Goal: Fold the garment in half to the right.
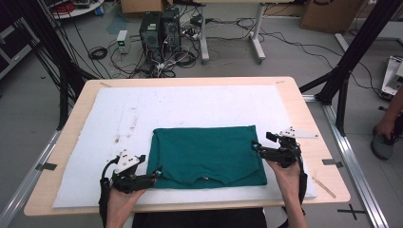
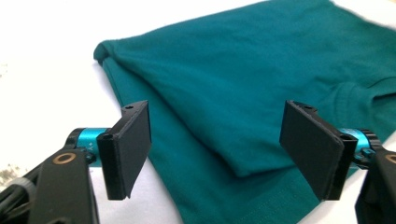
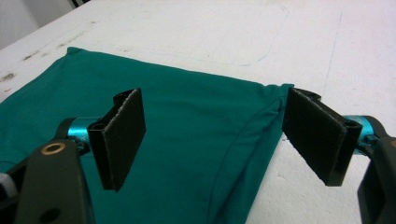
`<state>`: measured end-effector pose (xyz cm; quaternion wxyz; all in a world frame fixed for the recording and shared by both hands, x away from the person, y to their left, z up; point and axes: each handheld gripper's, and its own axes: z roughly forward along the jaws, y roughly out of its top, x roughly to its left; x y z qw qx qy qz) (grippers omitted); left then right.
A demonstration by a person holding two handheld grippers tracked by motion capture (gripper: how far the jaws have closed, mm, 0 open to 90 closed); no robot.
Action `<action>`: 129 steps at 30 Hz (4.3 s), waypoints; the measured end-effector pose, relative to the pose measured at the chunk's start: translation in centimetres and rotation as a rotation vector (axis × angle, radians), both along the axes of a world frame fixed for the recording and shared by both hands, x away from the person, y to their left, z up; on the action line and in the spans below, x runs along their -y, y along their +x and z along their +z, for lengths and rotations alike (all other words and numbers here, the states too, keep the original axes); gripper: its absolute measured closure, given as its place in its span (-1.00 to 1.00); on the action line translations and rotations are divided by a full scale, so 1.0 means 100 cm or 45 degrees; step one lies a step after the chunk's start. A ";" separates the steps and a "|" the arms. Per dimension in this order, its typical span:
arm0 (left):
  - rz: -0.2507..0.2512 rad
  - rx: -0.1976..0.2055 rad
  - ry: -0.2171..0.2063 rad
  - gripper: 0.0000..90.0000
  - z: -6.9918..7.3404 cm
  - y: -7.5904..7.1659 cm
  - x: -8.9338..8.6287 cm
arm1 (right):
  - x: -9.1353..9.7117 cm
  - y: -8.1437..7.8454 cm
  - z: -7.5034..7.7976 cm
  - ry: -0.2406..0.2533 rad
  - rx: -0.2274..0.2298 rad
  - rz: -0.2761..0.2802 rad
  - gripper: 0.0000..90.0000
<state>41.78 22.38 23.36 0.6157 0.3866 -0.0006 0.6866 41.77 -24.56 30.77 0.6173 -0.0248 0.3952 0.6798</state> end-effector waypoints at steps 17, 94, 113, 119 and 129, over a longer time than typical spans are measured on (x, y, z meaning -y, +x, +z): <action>0.118 -0.152 -0.215 -0.48 0.009 0.024 0.016 | -0.005 0.001 0.001 -0.018 -0.014 -0.004 -0.51; -0.020 -0.144 0.011 0.89 0.004 0.029 0.007 | -0.269 -0.013 0.123 -0.642 -0.236 -0.159 -0.34; -0.027 -0.151 0.014 0.89 0.005 0.029 0.006 | -0.324 0.012 0.137 -0.710 -0.323 -0.218 0.18; -0.023 -0.147 0.012 0.89 0.004 0.029 0.006 | -0.329 0.018 0.138 -0.703 -0.320 -0.283 0.39; -0.026 -0.148 0.011 0.89 0.004 0.029 0.006 | -0.330 0.019 0.137 -0.674 -0.308 -0.298 0.83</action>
